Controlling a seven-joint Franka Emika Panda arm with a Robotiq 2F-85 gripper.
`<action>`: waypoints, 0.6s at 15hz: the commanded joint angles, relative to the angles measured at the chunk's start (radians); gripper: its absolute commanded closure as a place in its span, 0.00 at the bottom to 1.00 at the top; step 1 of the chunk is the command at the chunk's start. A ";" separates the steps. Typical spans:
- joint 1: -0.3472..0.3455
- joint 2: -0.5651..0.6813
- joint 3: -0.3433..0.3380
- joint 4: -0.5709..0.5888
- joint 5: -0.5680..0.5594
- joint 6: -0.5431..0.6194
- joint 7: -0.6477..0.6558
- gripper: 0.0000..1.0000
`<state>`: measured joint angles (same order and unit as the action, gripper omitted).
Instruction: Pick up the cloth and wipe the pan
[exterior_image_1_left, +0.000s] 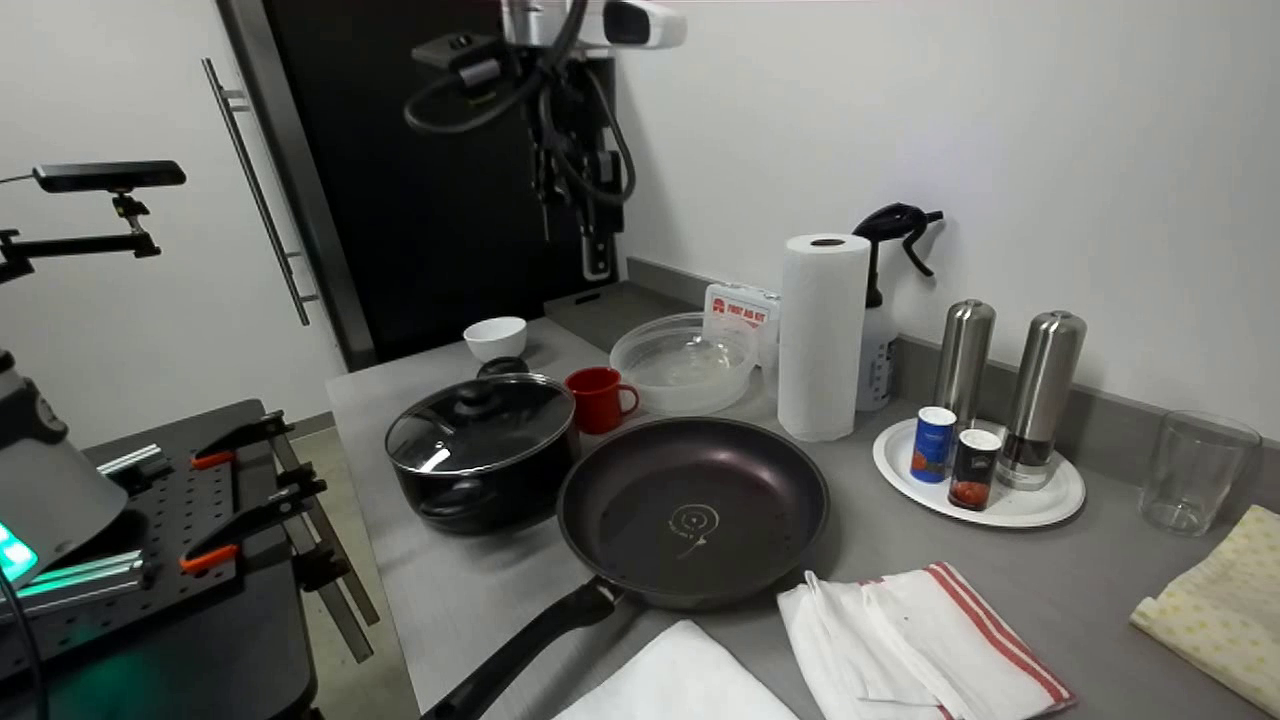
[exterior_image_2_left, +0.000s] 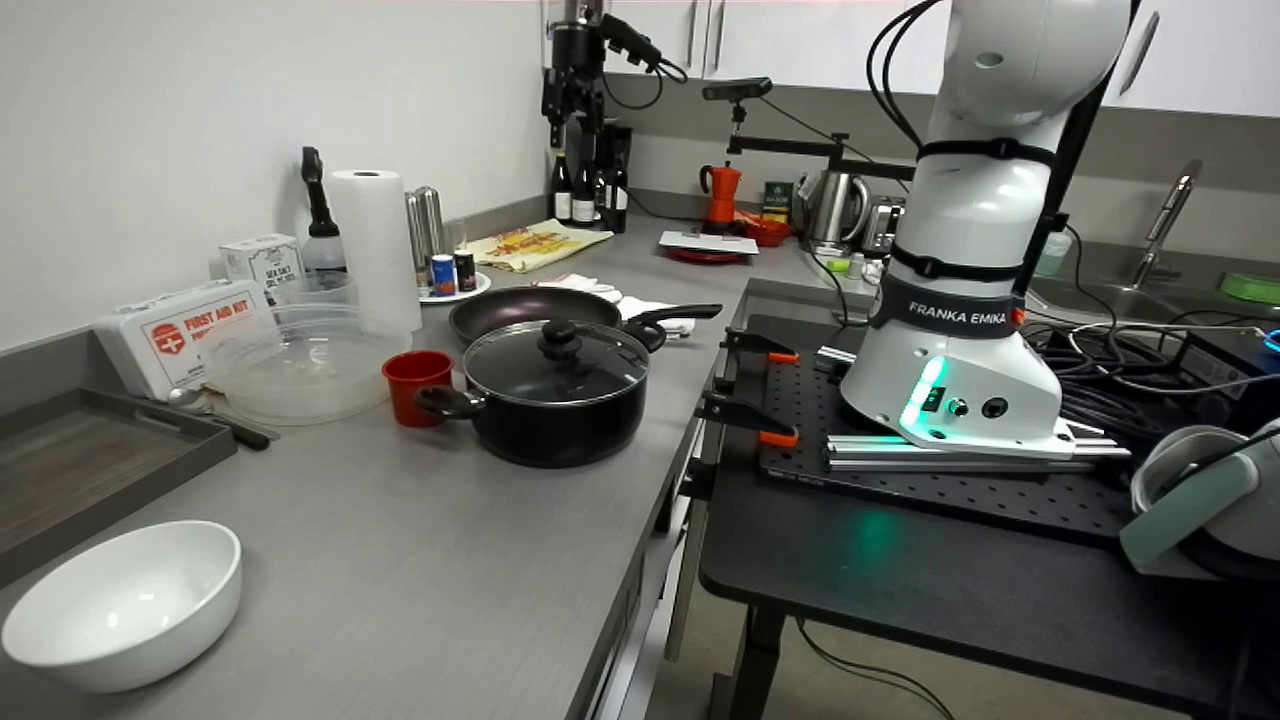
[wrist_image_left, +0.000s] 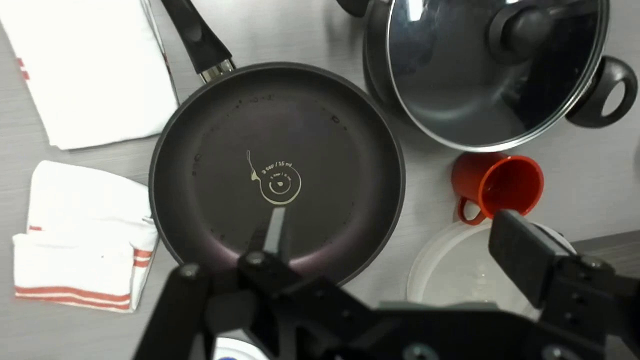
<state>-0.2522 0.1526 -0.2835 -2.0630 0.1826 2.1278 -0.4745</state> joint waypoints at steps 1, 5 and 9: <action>-0.095 0.186 0.033 0.161 0.199 -0.009 -0.049 0.00; -0.206 0.344 0.083 0.300 0.370 -0.032 -0.011 0.00; -0.292 0.456 0.117 0.396 0.482 -0.041 0.071 0.00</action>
<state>-0.4838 0.5206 -0.1992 -1.7737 0.5934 2.1279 -0.4707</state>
